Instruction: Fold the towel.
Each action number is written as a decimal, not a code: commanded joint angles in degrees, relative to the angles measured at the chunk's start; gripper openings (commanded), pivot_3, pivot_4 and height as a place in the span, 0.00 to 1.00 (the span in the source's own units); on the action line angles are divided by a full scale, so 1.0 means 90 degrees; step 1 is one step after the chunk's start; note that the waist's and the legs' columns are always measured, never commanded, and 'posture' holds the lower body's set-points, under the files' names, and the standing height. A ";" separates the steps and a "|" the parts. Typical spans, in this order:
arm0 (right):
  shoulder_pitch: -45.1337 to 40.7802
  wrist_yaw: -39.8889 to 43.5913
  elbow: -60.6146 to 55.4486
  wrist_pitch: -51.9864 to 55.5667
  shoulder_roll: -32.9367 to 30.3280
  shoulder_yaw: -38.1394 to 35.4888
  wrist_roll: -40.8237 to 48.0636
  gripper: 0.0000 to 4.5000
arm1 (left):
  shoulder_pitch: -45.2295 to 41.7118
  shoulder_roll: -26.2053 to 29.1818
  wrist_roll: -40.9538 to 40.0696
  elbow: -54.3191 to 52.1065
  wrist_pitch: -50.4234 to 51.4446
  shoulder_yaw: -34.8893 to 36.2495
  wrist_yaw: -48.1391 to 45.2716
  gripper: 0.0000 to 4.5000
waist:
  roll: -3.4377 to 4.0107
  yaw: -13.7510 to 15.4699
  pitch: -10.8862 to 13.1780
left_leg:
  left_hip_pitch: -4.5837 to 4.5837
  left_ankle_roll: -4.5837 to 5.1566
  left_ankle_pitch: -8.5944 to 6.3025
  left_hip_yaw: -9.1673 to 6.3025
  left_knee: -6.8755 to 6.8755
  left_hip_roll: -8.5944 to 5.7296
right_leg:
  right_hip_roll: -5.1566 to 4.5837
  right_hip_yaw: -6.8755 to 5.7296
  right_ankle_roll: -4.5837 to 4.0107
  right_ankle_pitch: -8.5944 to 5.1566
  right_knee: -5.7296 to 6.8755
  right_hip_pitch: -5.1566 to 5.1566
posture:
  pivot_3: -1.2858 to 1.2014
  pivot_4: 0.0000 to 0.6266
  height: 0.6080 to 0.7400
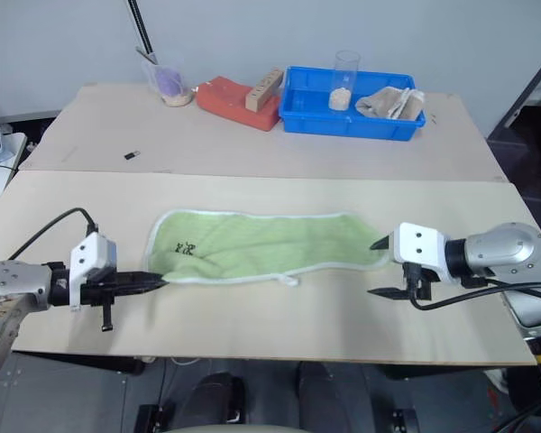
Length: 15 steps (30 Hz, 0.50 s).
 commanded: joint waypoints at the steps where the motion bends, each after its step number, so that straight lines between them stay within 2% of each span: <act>1: -0.0411 -0.0059 0.0626 -0.0785 0.0148 0.0159 -0.0511 1.00 | -0.0127 0.0083 -0.0309 -0.0209 0.0348 0.0272 0.0040 0.00 | 0.0000 -0.0027 0.0000 | 0.0000 0.0000 0.0000 0.0000 0.0000 0.0000 | 0.0001 0.0000 0.0000 0.0000 0.0000 0.0000 | 0.52 0.24 0.80; 5: -0.0909 -0.0187 0.1499 -0.1351 0.0412 0.0446 -0.1029 1.00 | -0.0140 0.0064 -0.0322 -0.0227 0.0453 0.0331 0.0095 0.00 | -0.0001 -0.0054 0.0001 | 0.0001 0.0000 0.0000 0.0000 0.0001 -0.0001 | 0.0002 0.0001 0.0002 0.0002 0.0002 0.0001 | 0.52 0.24 0.80; 8: -0.1141 -0.0229 0.1967 -0.1615 0.0562 0.0528 -0.1218 0.83 | -0.0153 0.0023 -0.0294 -0.0198 0.0478 0.0362 0.0160 0.00 | -0.0001 -0.0050 0.0001 | 0.0001 0.0000 0.0000 0.0000 0.0000 -0.0002 | 0.0002 0.0002 0.0003 0.0002 0.0003 0.0002 | 0.52 0.24 0.80; 13: -0.1278 -0.0229 0.2271 -0.1787 0.0710 0.0502 -0.1223 0.45 | -0.0168 0.0017 -0.0278 -0.0051 0.0477 0.0389 0.0162 0.00 | -0.0001 -0.0046 0.0001 | -0.0003 0.0000 0.0000 -0.0001 0.0000 -0.0003 | 0.0001 0.0003 0.0004 0.0003 0.0001 0.0002 | 0.52 0.24 0.80; 14: -0.1283 -0.0213 0.2287 -0.1796 0.0724 0.0494 -0.1209 0.34 | -0.0168 0.0015 -0.0262 -0.0005 0.0454 0.0386 0.0151 0.00 | -0.0001 -0.0046 0.0001 | -0.0002 0.0000 0.0000 -0.0001 0.0000 -0.0003 | 0.0001 0.0003 0.0004 0.0003 0.0001 0.0002 | 0.52 0.24 0.80; 15: -0.1281 -0.0184 0.2284 -0.1798 0.0739 0.0476 -0.1166 0.29 | -0.0177 0.0008 -0.0253 0.0030 0.0451 0.0379 0.0151 0.00 | -0.0001 -0.0046 0.0001 | -0.0002 0.0000 0.0000 -0.0001 0.0000 -0.0003 | 0.0001 0.0003 0.0005 0.0004 0.0002 0.0002 | 0.52 0.24 0.80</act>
